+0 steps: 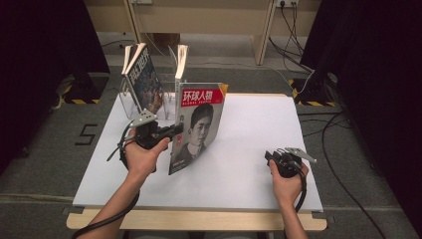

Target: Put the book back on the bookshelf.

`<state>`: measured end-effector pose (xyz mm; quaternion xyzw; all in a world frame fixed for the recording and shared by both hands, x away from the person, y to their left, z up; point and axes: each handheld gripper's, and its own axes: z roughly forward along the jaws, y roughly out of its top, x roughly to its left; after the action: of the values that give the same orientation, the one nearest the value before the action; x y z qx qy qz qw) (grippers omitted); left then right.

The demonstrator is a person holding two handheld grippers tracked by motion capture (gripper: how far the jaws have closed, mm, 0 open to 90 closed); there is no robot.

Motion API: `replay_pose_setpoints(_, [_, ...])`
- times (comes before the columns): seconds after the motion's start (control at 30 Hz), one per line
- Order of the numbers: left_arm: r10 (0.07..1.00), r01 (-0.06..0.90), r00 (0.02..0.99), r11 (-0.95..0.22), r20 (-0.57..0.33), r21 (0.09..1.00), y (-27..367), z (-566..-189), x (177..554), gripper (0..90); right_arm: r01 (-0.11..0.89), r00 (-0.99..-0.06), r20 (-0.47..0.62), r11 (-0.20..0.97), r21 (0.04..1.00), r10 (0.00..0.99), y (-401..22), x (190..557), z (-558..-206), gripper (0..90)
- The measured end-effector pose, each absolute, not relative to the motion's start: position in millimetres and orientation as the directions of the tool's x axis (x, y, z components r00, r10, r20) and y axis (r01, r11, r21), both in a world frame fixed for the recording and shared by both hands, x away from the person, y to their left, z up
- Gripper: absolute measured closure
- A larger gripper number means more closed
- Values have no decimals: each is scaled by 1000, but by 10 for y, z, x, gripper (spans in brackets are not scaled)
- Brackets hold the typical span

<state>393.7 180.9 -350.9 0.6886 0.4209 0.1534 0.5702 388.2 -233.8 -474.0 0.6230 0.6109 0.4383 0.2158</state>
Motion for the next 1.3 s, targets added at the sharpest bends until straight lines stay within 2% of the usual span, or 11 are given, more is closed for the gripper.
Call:
replay_pose_setpoints(0.23, [761,393,588,27,-274,919,1928,-3442,3880,869,568,-136,265,-144,811,955,-2340,3874,-4749,635])
replay_pose_setpoints(1.3, [792,331,580,-12,-193,943,2451,-3312,3383,870,580,-137,260,-135,803,956,-2291,3900,-4781,635])
